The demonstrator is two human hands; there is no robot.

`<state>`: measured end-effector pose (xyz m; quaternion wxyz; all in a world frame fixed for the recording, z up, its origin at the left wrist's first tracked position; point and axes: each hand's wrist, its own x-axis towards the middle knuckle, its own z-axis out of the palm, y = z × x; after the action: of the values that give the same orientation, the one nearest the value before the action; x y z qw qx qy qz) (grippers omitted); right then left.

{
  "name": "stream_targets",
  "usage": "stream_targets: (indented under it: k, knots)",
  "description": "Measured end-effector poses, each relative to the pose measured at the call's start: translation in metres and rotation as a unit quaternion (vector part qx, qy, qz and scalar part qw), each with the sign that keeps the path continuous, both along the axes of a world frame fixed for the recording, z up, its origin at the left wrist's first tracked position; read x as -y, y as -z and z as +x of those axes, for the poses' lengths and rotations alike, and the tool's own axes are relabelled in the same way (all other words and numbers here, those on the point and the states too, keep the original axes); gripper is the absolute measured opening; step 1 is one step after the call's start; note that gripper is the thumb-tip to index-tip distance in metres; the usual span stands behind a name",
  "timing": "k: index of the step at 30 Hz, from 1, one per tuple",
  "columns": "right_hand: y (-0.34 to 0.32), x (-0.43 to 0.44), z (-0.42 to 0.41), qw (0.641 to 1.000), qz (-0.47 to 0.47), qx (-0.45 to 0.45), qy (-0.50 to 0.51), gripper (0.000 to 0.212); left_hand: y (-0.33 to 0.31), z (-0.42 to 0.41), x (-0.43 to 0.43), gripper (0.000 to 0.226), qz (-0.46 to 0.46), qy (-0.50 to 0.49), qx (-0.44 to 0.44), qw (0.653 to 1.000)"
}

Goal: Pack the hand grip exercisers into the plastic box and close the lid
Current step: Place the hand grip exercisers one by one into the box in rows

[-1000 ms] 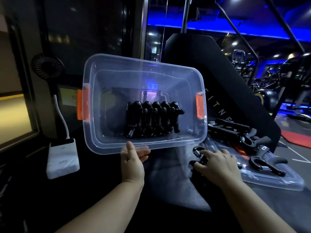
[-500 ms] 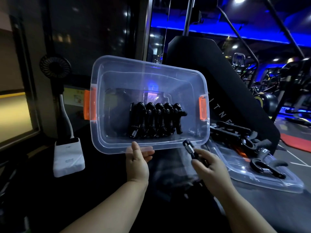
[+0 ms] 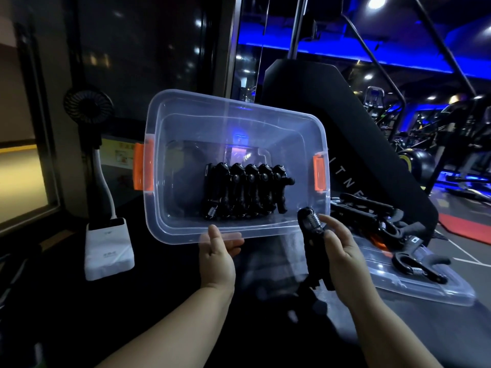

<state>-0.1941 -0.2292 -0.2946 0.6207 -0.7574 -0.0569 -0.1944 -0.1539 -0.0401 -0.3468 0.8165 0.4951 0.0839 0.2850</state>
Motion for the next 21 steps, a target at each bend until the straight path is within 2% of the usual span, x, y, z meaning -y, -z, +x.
stream_targets:
  k: [5,8,11,13,16,21]
  knots:
    - [-0.008,0.011,0.004,0.985,-0.142,0.014,0.095,0.023,-0.001,-0.001,0.001,0.030,-0.003,0.008,0.002,1.000]
    - [-0.013,0.021,0.009,0.960,-0.245,0.019,0.138,0.038,0.001,0.001,0.000,0.033,-0.005,0.014,0.005,1.000]
    - [-0.017,0.029,0.013,0.946,-0.293,0.016,0.134,0.056,0.002,0.002,0.000,0.033,-0.004,0.014,0.009,1.000]
    - [-0.018,0.030,0.015,0.938,-0.322,0.013,0.130,0.059,0.003,0.002,0.000,0.031,-0.007,0.014,0.010,1.000]
    - [-0.020,0.028,0.017,0.930,-0.341,0.012,0.136,0.051,0.004,0.002,-0.001,0.030,-0.009,0.017,0.011,1.000]
    - [-0.023,0.021,0.019,0.917,-0.378,0.016,0.127,0.026,0.004,0.001,-0.001,0.030,-0.014,0.014,0.006,1.000]
